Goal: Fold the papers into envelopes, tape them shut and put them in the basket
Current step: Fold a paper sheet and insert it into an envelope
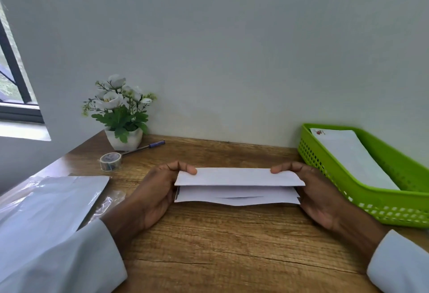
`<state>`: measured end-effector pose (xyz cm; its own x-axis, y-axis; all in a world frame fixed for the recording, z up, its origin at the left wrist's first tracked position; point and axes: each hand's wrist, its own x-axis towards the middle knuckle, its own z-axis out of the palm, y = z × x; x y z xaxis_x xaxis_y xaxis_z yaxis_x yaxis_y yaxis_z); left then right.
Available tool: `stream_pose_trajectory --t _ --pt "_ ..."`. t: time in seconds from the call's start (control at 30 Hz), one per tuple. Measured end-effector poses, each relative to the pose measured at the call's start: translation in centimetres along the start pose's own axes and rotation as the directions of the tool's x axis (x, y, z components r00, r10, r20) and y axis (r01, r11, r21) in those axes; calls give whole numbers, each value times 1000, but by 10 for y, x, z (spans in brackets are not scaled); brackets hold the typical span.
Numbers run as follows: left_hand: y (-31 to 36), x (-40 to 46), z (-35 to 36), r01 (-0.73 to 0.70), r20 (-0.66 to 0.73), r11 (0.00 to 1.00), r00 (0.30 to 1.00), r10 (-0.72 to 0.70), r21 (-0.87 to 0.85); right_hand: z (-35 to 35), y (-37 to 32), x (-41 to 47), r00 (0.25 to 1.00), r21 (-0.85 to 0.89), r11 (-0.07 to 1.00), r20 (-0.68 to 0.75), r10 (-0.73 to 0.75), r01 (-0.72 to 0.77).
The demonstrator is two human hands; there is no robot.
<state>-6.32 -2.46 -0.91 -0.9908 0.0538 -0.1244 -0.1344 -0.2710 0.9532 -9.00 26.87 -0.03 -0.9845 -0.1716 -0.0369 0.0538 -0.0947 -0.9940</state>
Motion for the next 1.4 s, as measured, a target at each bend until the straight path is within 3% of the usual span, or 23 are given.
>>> stream_pose_trajectory --t 0.17,0.4,0.5,0.67,0.73,0.8,0.87,0.9,0.93,1.0,1.1,1.17,1.27,1.4 --pt "0 3 -3 -35 -82 998 996 31 -43 -4 -2 -1 998 -176 982 3 -65 64" --pt "-4 2 -4 -46 17 963 999 43 265 -1 0 -3 981 -455 869 96 -167 192" --pt "-3 -1 -1 -61 18 937 998 59 344 -1 -5 -3 982 -467 864 83 -169 188" --pt "-4 -2 2 -85 0 917 996 93 390 3 -16 0 985 -334 934 -64 -159 129" --pt "-5 -3 2 -75 -13 913 996 88 401 7 -17 -1 985 -403 905 -43 -169 138" --pt "-5 -4 5 -84 -4 913 996 93 400 13 -13 -4 963 -635 741 21 -268 220" --pt "-7 -6 10 -107 31 917 994 103 385 23 -7 -8 906 -842 418 173 -387 340" --pt "-7 -8 13 -118 48 916 993 108 383 30 -5 -10 881 -876 303 235 -411 375" --pt "-8 -9 15 -132 62 910 991 117 392 37 -3 -11 872 -882 260 267 -410 392" --pt "-9 -11 18 -171 91 885 985 146 432 47 -1 -11 882 -864 290 297 -366 412" --pt "-10 -12 21 -237 161 852 970 181 468 53 -2 -11 911 -719 560 330 -245 411" --pt "-11 -14 24 -296 206 805 954 219 515 54 -4 -14 917 -635 668 340 -209 387" --pt "-14 -16 28 -334 256 739 941 222 585 56 -3 -15 917 -604 702 346 -197 378" --pt "-16 -15 27 -309 247 785 947 203 537 55 -3 -13 939 -623 710 297 -173 328"
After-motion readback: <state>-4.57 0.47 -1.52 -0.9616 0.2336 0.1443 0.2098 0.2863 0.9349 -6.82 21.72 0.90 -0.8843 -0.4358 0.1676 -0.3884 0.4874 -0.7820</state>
